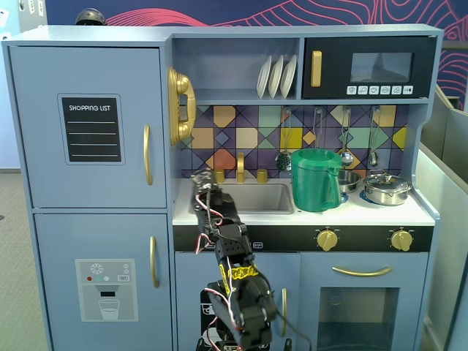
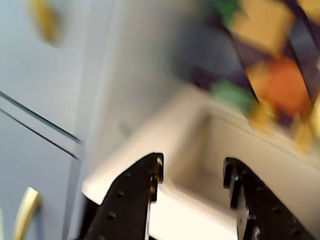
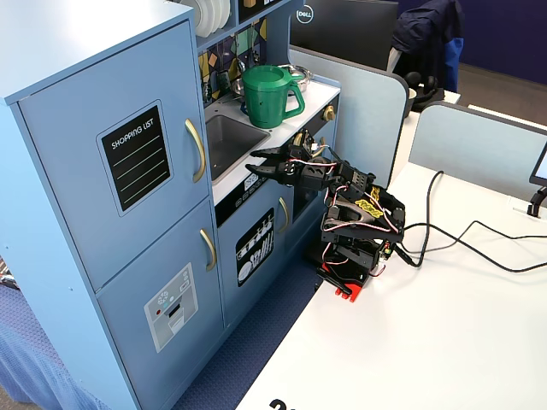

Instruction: Open the left cabinet door

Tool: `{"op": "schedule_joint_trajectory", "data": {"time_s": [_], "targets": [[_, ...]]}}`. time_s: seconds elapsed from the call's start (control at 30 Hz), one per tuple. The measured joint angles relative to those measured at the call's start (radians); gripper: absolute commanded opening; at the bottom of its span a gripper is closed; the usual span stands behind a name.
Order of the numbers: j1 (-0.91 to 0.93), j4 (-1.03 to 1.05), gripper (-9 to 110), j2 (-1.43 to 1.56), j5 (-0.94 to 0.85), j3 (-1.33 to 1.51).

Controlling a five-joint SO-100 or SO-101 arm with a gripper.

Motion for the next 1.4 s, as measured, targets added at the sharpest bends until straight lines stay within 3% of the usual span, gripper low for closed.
{"op": "schedule_joint_trajectory", "data": {"time_s": [0.27, 0.5, 0.97, 1.4], "targets": [[-0.17, -0.27, 11, -0.215, -0.114, -0.072], [-0.328, -0.482, 12, -0.337, -0.098, -0.117], [-0.33, -0.39, 10, -0.416, 0.267, -0.241], [-0.314, -0.382, 13, -0.499, 0.35, -0.241]]}}
